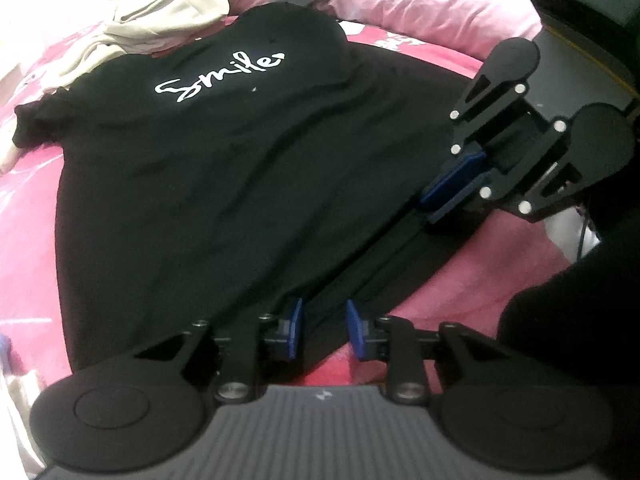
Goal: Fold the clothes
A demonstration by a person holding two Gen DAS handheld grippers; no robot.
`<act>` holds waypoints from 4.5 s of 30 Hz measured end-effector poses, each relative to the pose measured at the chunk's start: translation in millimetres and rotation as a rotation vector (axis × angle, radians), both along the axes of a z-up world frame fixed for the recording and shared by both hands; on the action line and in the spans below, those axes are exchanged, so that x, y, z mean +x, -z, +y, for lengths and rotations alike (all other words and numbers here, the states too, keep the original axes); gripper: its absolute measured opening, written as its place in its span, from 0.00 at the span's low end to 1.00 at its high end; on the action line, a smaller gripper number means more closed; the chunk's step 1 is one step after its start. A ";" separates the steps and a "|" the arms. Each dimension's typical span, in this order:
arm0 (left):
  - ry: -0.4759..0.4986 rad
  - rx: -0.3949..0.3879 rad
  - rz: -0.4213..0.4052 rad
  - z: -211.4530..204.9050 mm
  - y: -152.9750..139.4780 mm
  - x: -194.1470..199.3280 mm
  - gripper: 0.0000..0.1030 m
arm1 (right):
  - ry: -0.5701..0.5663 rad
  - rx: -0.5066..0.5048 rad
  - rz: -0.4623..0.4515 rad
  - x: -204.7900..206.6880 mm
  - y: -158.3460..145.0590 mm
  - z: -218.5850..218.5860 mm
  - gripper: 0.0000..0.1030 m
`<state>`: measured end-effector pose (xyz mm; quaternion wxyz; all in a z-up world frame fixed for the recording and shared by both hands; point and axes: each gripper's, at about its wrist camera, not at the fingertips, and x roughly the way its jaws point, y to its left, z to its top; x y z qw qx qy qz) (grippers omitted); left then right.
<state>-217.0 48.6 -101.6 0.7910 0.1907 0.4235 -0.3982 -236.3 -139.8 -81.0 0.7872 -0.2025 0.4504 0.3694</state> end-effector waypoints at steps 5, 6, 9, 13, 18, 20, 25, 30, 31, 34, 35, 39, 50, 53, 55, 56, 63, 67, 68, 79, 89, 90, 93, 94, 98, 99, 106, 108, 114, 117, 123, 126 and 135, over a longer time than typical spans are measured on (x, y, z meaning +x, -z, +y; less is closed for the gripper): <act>0.004 -0.006 0.011 -0.4 1.6 5.8 0.15 | -0.051 -0.030 -0.024 -3.2 3.9 1.9 0.12; -0.001 -0.013 0.016 0.4 1.1 7.3 0.13 | -0.054 -0.031 -0.026 -3.1 5.1 2.0 0.12; -0.018 -0.055 0.048 6.4 -3.6 12.5 0.02 | -0.018 -0.005 0.004 4.1 5.4 -1.5 0.07; -0.007 -0.083 0.053 14.6 -13.4 10.7 0.01 | 0.031 0.041 0.070 10.9 -1.2 -10.8 0.00; 0.045 -0.068 0.066 15.8 -15.8 0.5 0.01 | 0.006 0.059 0.112 2.6 -8.1 -15.0 0.00; 0.059 -0.055 0.067 14.4 -13.6 -3.2 0.01 | -0.017 0.047 0.123 -1.6 -6.9 -13.4 0.00; 0.061 -0.018 0.136 11.5 1.4 -3.9 0.03 | -0.029 0.004 0.141 -5.5 3.9 -8.6 0.00; 0.001 -0.049 0.182 33.6 -8.8 -6.1 0.13 | 0.051 0.023 0.214 -9.8 -5.0 -25.3 0.03; -0.040 -0.086 0.188 42.4 -15.7 -3.0 0.17 | 0.109 0.060 0.220 -7.7 -14.1 -37.0 0.03; -0.218 -0.231 0.188 67.4 -28.7 15.0 0.23 | 0.335 0.157 0.207 7.4 -34.0 -74.4 0.03; -0.263 -0.223 0.191 69.5 -25.7 21.1 0.23 | 0.384 0.138 0.198 11.7 -33.4 -81.0 0.03; -0.329 -0.090 0.165 74.3 -3.5 27.0 0.21 | 0.485 -0.128 0.327 19.2 -1.3 -100.5 0.03; -0.493 -0.103 0.192 83.8 -4.1 41.4 0.47 | 0.652 -0.068 0.247 30.5 -25.9 -123.6 0.13; -0.505 -0.075 0.177 92.4 -14.6 31.8 0.48 | 0.644 -0.088 0.368 24.6 1.6 -125.4 0.19; -0.539 -0.098 0.170 98.5 -24.2 31.2 0.49 | 0.667 -0.096 0.451 20.9 5.2 -134.1 0.20; -0.553 -0.119 0.166 99.6 -28.9 33.4 0.50 | 0.683 -0.090 0.451 23.9 -2.9 -138.3 0.20; -0.627 -0.266 0.155 61.6 -24.4 101.3 0.52 | 0.719 0.046 0.136 99.7 -32.2 -136.1 0.22; -0.723 -0.183 0.153 64.8 -5.0 119.3 0.45 | 0.752 0.039 0.169 114.3 4.3 -149.4 0.24; -0.744 -0.216 0.166 72.6 -6.3 119.3 0.45 | 0.761 0.038 0.192 110.2 9.7 -154.8 0.24; -0.896 -0.395 0.022 64.4 -16.9 201.8 0.51 | 0.717 0.178 0.098 162.2 -62.2 -114.3 0.26; -0.985 -0.422 -0.014 60.0 12.4 234.0 0.49 | 0.201 0.196 -0.227 355.7 -53.0 106.3 0.46; -0.974 -0.416 -0.025 59.2 14.8 231.6 0.49 | 0.152 0.177 -0.246 370.1 -48.8 126.0 0.48; -0.953 -0.397 -0.055 55.8 16.3 229.1 0.49 | 0.041 0.041 -0.315 404.6 -26.3 184.6 0.48; -0.948 -0.390 -0.062 54.4 16.4 228.9 0.49 | 0.030 -0.007 -0.316 412.3 -22.7 194.8 0.47; -0.926 -0.377 -0.084 51.2 16.8 227.7 0.49 | 0.087 -0.023 -0.241 438.6 -10.8 189.3 0.11; -0.922 -0.376 -0.087 51.1 16.9 227.2 0.49 | 0.140 0.059 -0.222 438.4 -18.3 173.4 0.09; -0.896 -0.373 -0.086 52.0 17.2 227.8 0.50 | 0.616 0.748 -0.052 378.4 -31.3 -1.9 0.12; -0.887 -0.371 -0.084 52.0 17.1 229.0 0.50 | 0.755 0.903 0.020 361.0 -10.5 -46.6 0.13; -0.875 -0.377 -0.083 48.3 11.2 232.5 0.50 | 1.022 1.051 0.169 344.4 39.4 -101.0 0.14; -0.857 -0.381 -0.091 44.0 7.8 234.8 0.51 | 1.090 1.013 0.123 329.6 31.9 -113.6 0.14; -0.852 -0.341 -0.100 36.5 15.4 240.1 0.51 | 0.852 0.731 -0.197 316.8 -30.0 -76.1 0.28; -0.849 -0.333 -0.118 34.5 15.7 236.3 0.51 | 0.519 0.515 -0.238 331.6 -45.1 -10.2 0.51; -0.798 -0.318 -0.161 35.4 11.1 224.1 0.51 | 0.148 -0.018 -0.076 408.4 9.7 120.2 0.10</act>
